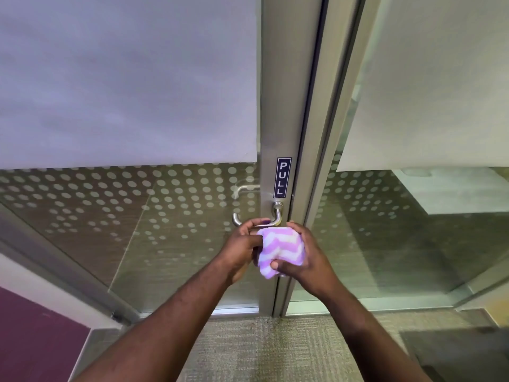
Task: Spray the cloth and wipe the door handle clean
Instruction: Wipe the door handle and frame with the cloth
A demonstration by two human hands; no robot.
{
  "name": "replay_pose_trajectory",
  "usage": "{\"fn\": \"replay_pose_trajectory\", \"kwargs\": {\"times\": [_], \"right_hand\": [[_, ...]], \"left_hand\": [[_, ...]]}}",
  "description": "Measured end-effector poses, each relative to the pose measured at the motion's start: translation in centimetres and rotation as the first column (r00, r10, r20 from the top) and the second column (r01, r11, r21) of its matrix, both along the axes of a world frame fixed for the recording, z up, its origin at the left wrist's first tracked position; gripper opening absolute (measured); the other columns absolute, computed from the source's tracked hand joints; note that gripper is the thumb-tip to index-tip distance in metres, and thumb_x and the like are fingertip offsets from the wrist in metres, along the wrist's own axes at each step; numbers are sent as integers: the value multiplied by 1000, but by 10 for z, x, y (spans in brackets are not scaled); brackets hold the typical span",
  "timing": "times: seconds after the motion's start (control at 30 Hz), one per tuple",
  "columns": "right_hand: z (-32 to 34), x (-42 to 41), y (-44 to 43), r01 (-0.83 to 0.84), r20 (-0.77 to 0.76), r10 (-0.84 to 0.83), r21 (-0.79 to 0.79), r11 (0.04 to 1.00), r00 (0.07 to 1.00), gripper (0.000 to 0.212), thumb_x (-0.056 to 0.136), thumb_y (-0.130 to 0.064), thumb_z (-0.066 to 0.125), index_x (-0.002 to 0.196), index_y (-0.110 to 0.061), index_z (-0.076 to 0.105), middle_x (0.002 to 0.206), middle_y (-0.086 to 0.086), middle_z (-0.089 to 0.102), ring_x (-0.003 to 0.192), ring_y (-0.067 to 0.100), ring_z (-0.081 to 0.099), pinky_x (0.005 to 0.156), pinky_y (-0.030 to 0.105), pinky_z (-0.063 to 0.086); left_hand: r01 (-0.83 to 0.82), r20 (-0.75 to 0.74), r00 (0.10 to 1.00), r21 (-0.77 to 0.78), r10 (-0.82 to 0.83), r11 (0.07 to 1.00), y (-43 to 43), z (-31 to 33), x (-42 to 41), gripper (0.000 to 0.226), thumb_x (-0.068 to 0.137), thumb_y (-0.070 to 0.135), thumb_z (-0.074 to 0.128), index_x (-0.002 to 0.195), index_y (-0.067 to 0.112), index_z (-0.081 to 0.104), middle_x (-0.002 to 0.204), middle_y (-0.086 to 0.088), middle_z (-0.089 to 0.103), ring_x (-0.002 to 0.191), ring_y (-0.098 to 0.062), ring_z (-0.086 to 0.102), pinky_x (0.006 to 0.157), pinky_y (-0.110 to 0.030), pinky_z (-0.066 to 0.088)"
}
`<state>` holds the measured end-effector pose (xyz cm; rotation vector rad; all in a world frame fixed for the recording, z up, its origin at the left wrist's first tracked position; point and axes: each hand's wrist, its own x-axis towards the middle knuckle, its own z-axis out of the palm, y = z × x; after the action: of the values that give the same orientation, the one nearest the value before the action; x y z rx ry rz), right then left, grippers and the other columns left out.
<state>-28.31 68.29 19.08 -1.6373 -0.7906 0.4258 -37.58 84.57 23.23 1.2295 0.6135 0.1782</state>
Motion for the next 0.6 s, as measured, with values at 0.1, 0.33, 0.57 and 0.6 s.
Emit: {"fn": "replay_pose_trajectory", "kwargs": {"times": [0.1,0.33,0.57,0.6], "right_hand": [[-2,1,8,87,88,-85,-19,996,992,67,68,-37,90,125,-53,58,124,-22,69,114,1,65,93,21,52],[32,30,34,508,558,-406,-33,861,724,76,76,-43,64,148,-24,49,149,6,42,124,32,56,84,46,59],[92,66,84,494,769,-532,330,805,354,61,84,-14,79,142,-20,62,141,13,50,131,37,54,95,46,55],[92,72,91,492,798,-506,313,812,328,58,83,-9,76,139,-17,65,139,15,53,130,41,54,93,49,54]], "left_hand": [[17,51,998,75,-20,997,12,11,6,48,88,-11,53,124,19,63,125,-12,74,97,-26,69,69,-34,49],[-283,302,953,841,33,461,67,79,23,41,89,3,55,123,22,70,128,3,72,108,-12,69,92,-16,50],[-411,348,884,896,-312,-167,101,151,39,57,79,-17,43,131,-7,64,148,-21,60,146,-33,50,125,-42,39],[-394,301,885,891,-356,-226,106,160,45,59,79,-19,42,134,-9,62,150,-23,57,148,-36,47,127,-46,34]]}}
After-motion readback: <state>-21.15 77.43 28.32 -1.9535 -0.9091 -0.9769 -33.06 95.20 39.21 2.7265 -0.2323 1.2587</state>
